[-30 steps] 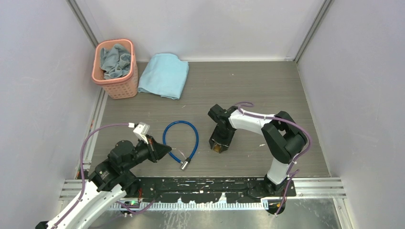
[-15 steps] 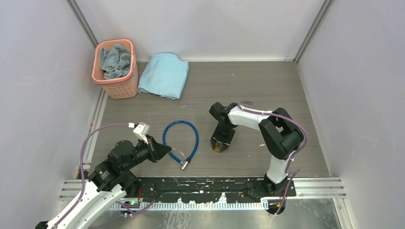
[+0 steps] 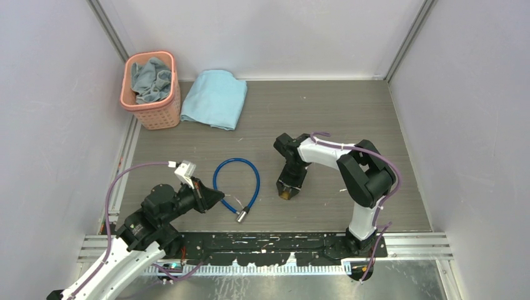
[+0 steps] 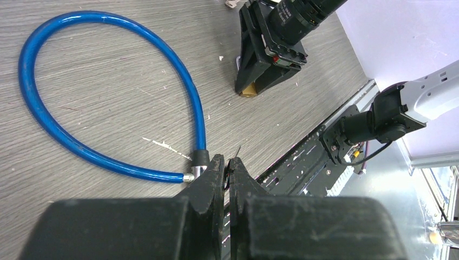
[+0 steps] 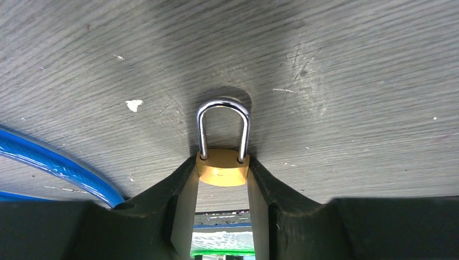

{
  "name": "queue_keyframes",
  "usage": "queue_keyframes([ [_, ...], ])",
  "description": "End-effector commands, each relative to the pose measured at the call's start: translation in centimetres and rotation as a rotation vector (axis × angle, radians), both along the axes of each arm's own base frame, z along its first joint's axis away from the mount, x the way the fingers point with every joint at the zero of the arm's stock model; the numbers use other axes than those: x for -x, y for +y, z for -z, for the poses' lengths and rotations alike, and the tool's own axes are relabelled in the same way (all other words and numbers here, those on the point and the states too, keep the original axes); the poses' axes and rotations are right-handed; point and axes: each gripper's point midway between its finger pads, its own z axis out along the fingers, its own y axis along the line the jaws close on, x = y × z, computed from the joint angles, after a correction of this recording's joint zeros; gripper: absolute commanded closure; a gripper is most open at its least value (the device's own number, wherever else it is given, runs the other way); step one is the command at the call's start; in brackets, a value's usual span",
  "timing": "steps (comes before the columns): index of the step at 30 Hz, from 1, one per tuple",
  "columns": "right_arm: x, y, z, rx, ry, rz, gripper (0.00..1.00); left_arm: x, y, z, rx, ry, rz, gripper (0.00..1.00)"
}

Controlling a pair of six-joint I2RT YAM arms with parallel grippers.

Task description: Unlock with the key

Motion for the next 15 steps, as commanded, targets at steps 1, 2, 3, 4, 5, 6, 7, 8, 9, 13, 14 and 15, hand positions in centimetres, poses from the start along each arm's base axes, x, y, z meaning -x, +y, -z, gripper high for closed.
queue_keyframes([
  [1,-1.7,-1.7,3.1,0.098,-0.068,-0.028,0.82,-0.2,-0.2,-1.1,0.033,-0.03,-0.006,1.0],
  [2,-1.7,-1.6,3.1,0.087,-0.067,-0.03,0.88,-0.2,-0.2,-1.1,0.033,-0.03,-0.006,1.0],
  [3,-1.7,-1.4,3.0,0.075,-0.066,-0.033,0.93,-0.2,-0.2,-1.2,0.034,-0.03,-0.006,1.0],
  [4,-1.8,-1.1,2.9,0.06,-0.069,-0.038,0.95,-0.3,-0.2,-1.1,0.033,-0.028,-0.006,1.0],
  [5,-1.9,-0.9,2.7,0.044,-0.077,-0.045,0.97,-0.3,-0.2,-1.2,0.034,-0.028,-0.006,1.0],
  [6,-2.0,-0.6,2.5,0.029,-0.084,-0.05,0.99,-0.3,-0.2,-1.2,0.034,-0.027,-0.007,1.0],
  [7,-2.1,-0.5,2.2,0.017,-0.093,-0.054,0.99,-0.3,-0.2,-1.2,0.037,-0.026,-0.008,1.0],
  [8,-2.2,-0.3,2.0,0.006,-0.101,-0.056,0.99,-0.3,-0.2,-1.3,0.038,-0.026,-0.009,1.0],
  [9,-2.4,-0.2,1.7,-0.008,-0.113,-0.056,0.99,-0.3,-0.2,-1.4,0.039,-0.025,-0.009,1.0],
  [13,-2.8,0.4,0.8,-0.044,-0.148,-0.058,0.99,-0.3,-0.3,-1.8,0.044,-0.021,-0.011,1.0],
  [14,-2.9,0.5,0.6,-0.057,-0.162,-0.064,0.99,-0.3,-0.3,-1.8,0.045,-0.022,-0.012,1.0],
  [15,-3.0,0.7,0.4,-0.072,-0.179,-0.068,0.99,-0.3,-0.3,-1.8,0.044,-0.021,-0.013,1.0],
])
